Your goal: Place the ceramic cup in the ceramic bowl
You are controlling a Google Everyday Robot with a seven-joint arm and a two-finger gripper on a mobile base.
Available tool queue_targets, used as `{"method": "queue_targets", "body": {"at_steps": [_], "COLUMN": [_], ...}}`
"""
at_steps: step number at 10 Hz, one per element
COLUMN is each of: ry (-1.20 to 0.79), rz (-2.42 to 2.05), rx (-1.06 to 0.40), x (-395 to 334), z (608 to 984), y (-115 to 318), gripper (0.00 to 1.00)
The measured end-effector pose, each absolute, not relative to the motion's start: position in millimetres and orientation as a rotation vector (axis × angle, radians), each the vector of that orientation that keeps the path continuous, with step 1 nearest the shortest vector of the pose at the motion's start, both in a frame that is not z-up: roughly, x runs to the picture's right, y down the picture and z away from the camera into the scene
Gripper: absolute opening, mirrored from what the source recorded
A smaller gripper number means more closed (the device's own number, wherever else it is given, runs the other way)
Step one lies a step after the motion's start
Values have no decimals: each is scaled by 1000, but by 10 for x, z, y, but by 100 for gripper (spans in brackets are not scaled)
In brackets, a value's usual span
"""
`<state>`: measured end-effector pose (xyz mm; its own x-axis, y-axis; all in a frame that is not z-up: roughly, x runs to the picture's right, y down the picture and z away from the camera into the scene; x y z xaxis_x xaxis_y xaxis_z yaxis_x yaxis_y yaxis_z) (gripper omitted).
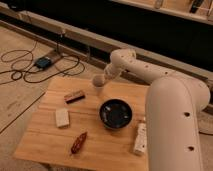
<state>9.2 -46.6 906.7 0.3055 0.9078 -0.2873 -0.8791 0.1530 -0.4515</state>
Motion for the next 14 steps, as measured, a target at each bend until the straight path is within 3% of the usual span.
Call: {"method": "queue_targets", "body": {"at_steps": [5, 10, 14], "ry": [-91, -14, 42], "rz": [1326, 1349, 1429], "rx": [-614, -669, -704], "x": [331, 755, 1077], "z": [8634, 8219, 8126], "y": [-626, -249, 188], "gripper": [0, 0, 0]}}
